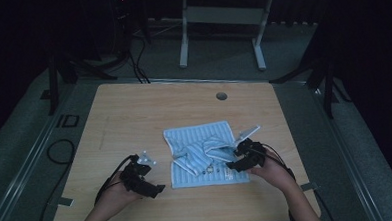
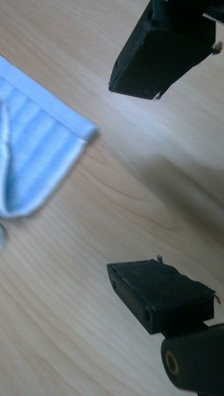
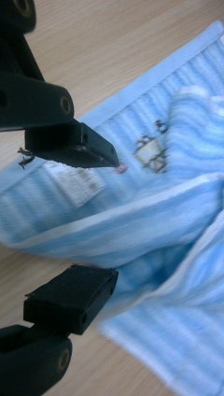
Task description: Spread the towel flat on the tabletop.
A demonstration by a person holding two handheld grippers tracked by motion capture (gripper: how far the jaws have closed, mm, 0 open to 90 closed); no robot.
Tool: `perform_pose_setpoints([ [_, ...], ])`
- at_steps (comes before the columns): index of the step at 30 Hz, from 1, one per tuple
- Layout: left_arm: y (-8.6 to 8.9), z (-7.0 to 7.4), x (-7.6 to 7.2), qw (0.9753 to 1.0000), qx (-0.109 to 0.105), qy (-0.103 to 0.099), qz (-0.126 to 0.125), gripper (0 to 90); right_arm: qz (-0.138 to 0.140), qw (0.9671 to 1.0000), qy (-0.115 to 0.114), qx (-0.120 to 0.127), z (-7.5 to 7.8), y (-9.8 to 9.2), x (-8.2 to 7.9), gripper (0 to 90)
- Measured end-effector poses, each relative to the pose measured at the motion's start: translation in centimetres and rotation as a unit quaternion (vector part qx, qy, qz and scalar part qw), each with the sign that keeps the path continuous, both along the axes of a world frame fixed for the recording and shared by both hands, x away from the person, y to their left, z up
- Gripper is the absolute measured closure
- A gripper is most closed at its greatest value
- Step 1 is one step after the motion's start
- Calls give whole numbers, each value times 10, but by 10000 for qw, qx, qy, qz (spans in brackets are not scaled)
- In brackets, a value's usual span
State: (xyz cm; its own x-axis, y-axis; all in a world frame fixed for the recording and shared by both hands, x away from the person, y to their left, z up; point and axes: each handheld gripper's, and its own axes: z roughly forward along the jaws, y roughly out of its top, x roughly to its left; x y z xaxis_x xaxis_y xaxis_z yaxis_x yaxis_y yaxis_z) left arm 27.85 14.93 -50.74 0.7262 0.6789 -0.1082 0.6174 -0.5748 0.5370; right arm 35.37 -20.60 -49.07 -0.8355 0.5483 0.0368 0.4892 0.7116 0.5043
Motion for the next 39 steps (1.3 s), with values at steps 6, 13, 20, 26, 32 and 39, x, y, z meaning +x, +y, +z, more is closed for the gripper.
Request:
perform_pose_setpoints([
  [6,-31,2,18,9995,-130,-13,-279,231,180,9998,29,-87,0,26,10,427],
  [13,-71,0,46,9992,17,-55,-403,330,430,9987,-18,-261,-6,55,19,487],
  [20,-93,-7,65,9987,249,-70,-440,451,566,9974,-78,-440,-12,64,22,583],
  [26,-109,-17,76,9990,149,88,-423,587,680,9954,-155,-654,-13,69,23,783],
  [32,-111,-18,79,9994,78,-85,-319,847,686,9949,-203,-705,-11,67,21,886],
  [39,-99,14,69,9984,-84,-313,-467,877,620,9963,-295,-516,11,56,14,889],
])
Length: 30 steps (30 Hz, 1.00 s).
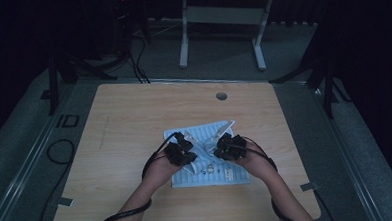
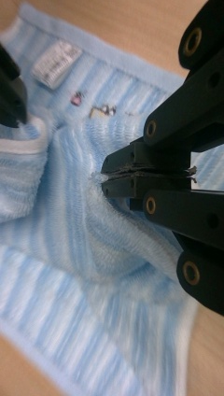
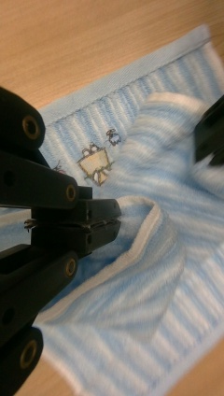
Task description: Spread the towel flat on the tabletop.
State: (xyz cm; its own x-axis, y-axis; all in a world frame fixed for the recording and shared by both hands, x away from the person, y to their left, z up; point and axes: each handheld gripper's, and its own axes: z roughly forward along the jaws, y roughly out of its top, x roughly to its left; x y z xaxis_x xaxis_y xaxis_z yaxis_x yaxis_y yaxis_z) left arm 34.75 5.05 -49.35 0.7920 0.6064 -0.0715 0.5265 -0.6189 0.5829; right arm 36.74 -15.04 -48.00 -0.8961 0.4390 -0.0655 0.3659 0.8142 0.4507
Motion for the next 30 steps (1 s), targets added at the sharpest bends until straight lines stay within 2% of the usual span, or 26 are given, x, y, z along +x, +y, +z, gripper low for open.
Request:
perform_pose_setpoints([
  [1,0,0,0,10000,0,0,0,877,0,10000,0,0,0,0,0,889],
  [2,7,12,-3,9999,-16,-108,3,877,-69,9999,-75,84,8,-7,-1,889],
  [3,7,12,-3,9999,-16,-108,3,877,-69,9999,-75,84,8,-7,-1,889],
  [4,11,17,-4,9999,-33,-164,20,877,-177,9995,-138,199,18,-15,-1,889],
  [5,16,23,-5,9996,-29,-253,78,877,-177,9995,-138,199,18,-15,-1,889],
  [6,22,29,-6,9996,-2,-258,75,877,-256,9992,-187,239,22,-20,0,889],
  [8,31,36,-6,9993,11,-335,189,877,-559,9974,-289,362,35,-36,3,889],
  [9,37,39,-5,9992,9,-327,225,877,-559,9974,-289,362,35,-36,3,889],
  [10,43,42,-4,9985,62,-413,341,877,-680,9964,-313,394,39,-42,5,889],
  [13,61,45,3,9972,23,-438,598,876,-942,9939,-302,493,44,-56,12,889],
  [15,65,44,6,9967,26,-437,678,876,-1066,9928,-208,495,41,-61,16,889],
  [16,74,39,14,9941,-2,-479,971,876,-1066,9928,-208,495,41,-61,16,889],
  [18,80,30,23,9932,-3,-377,1101,875,-1227,9917,-50,381,26,-63,25,889],
  [19,82,25,26,9920,53,-379,1201,875,-1227,9917,-50,381,26,-63,25,889],
  [20,83,22,29,9920,57,-326,1219,875,-1302,9908,16,362,21,-63,26,889],
  [21,85,17,33,9909,71,-296,1312,875,-1345,9901,96,377,14,-65,29,889],
  [22,88,12,37,9899,118,-254,1391,875,-1345,9901,96,377,14,-65,29,889],
  [24,94,5,42,9883,34,-116,1520,873,-1435,9887,203,379,4,-70,32,889],
  [26,95,-1,46,9872,228,-127,1575,872,-1437,9885,276,369,1,-70,33,889],
  [27,96,-3,49,9871,184,-19,1590,870,-1437,9887,290,313,-2,-70,34,889],
  [29,93,-6,53,9853,243,53,1690,841,-1470,9883,346,214,-9,-68,35,888],
  [30,91,-6,54,9847,280,140,1713,767,-1483,9881,377,173,-12,-66,36,877],
])
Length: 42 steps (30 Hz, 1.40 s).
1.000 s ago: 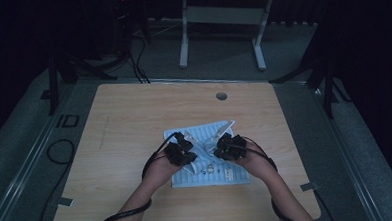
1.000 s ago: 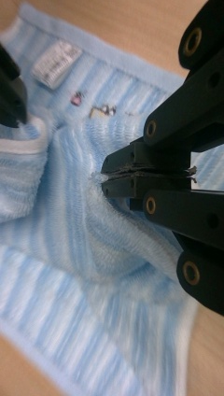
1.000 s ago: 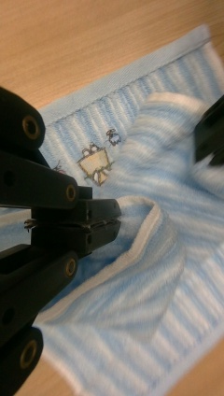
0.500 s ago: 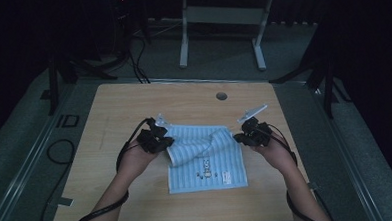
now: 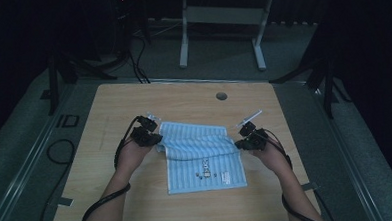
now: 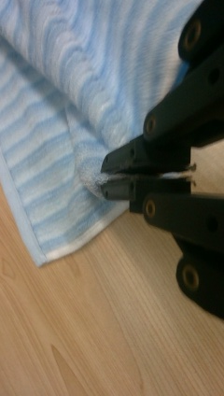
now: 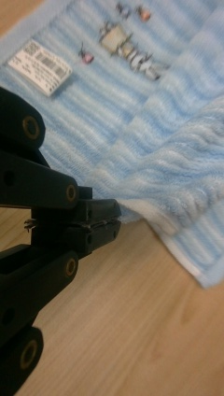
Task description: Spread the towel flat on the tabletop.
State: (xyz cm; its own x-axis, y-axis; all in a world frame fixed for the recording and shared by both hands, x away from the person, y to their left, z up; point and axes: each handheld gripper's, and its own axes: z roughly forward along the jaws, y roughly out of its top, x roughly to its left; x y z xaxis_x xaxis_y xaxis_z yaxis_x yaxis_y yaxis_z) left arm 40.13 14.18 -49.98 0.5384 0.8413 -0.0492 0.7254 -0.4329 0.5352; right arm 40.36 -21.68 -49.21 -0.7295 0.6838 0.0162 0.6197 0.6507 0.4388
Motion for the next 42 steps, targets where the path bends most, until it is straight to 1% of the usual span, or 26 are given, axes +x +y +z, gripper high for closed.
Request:
perform_pose_setpoints([
  [1,-2,2,-1,9999,84,-61,-11,682,-52,10000,-5,-65,-2,2,0,858],
  [2,-4,5,-4,9997,164,-146,-65,626,-64,9999,-53,-119,-3,3,-1,778],
  [3,-4,11,-8,9996,130,-227,-67,578,-71,9999,-51,-118,-2,4,-2,730],
  [4,-3,17,-12,9996,71,-271,-87,526,-42,9998,-92,-159,0,4,-4,723],
  [5,-2,23,-16,9993,59,-371,-68,508,22,9995,-188,-265,6,4,-8,673],
  [7,0,34,-24,9988,-101,-478,-45,471,43,9994,-223,-262,9,4,-10,663],
  [10,-4,48,-45,9969,-136,-611,-475,466,199,9993,-286,-164,20,3,-21,653],
  [11,-8,50,-53,9963,-183,-558,-620,466,409,9989,-233,-52,22,6,-31,639],
  [12,-14,49,-63,9947,-124,-557,-860,466,409,9989,-233,-52,22,6,-31,639],
  [16,-31,35,-90,9880,-179,-239,-1516,467,688,9976,-39,-78,10,12,-50,614],
  [18,-39,25,-100,9856,-172,-111,-1679,467,777,9969,50,-113,3,13,-57,595],
  [19,-43,17,-105,9834,-160,-19,-1809,467,807,9966,107,-119,-1,12,-61,588],
  [24,-53,-7,-116,9801,-6,212,-1972,466,931,9949,279,-278,-19,10,-74,563],
  [25,-54,-11,-116,9799,30,233,-1979,466,941,9945,308,-334,-24,10,-78,561],
  [27,-54,-14,-117,9800,21,254,-1974,466,941,9945,308,-334,-24,10,-78,561],
  [28,-56,-20,-115,9811,67,288,-1914,466,958,9942,327,-354,-26,11,-79,560],
  [29,-57,-22,-114,9810,90,294,-1914,468,967,9942,282,-389,-31,12,-80,563],
  [32,-62,-29,-111,9800,281,320,-1942,488,919,9944,196,-489,-31,15,-81,625],
  [34,-65,-32,-111,9801,284,273,-1947,523,931,9942,188,-500,-31,16,-82,650],
  [35,-67,-31,-111,9806,271,250,-1924,578,968,9939,150,-502,-31,17,-84,713],
  [36,-67,-31,-111,9806,271,250,-1924,628,968,9939,150,-502,-31,17,-84,713],
  [37,-69,-31,-112,9793,194,308,-1992,708,981,9939,117,-494,-31,18,-85,791],
  [38,-69,-31,-112,9793,194,308,-1992,771,981,9939,117,-494,-31,18,-85,791],
  [39,-72,-31,-113,9781,168,329,-2046,771,951,9942,94,-502,-31,19,-85,827],
  [40,-73,-30,-113,9773,227,317,-2081,835,913,9945,86,-512,-31,19,-85,854],
  [42,-74,-26,-112,9771,204,323,-2095,861,937,9939,74,-568,-30,20,-85,867],
])
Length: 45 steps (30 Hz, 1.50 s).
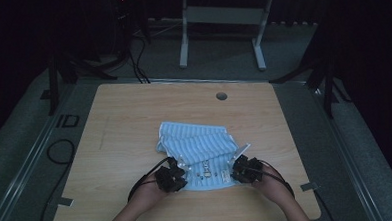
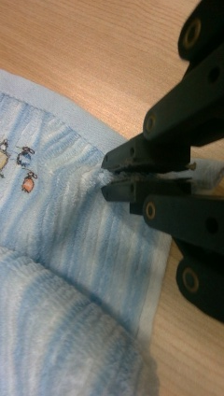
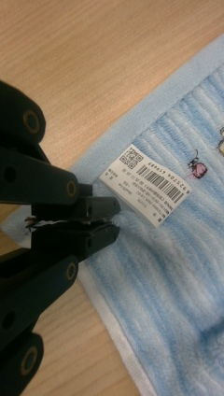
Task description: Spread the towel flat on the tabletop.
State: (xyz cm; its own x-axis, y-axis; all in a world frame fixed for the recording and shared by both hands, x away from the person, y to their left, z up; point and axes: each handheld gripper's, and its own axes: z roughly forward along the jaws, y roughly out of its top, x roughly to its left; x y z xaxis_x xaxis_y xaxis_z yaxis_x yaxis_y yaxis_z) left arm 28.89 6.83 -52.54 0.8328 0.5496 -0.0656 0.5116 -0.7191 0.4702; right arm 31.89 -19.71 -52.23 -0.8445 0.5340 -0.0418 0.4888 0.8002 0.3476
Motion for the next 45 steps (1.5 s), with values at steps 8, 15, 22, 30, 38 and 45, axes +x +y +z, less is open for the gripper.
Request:
perform_pose_setpoints([
  [8,27,59,-30,9989,-407,-240,39,862,292,9984,-348,334,44,-4,-31,868],
  [15,42,68,-73,9988,-418,-170,-172,860,694,9948,-566,485,71,1,-77,868],
  [22,52,55,-111,9968,-309,431,-597,828,1192,9900,24,747,65,8,-118,824],
  [30,63,67,-83,9990,-438,-16,-83,634,630,9895,-289,1268,89,-1,-71,723],
  [38,0,31,-80,9969,-404,235,-629,814,-114,9968,-568,554,55,29,22,900],
  [45,-22,0,-77,9937,-167,655,-893,843,-466,9987,-219,34,9,52,65,900],
])
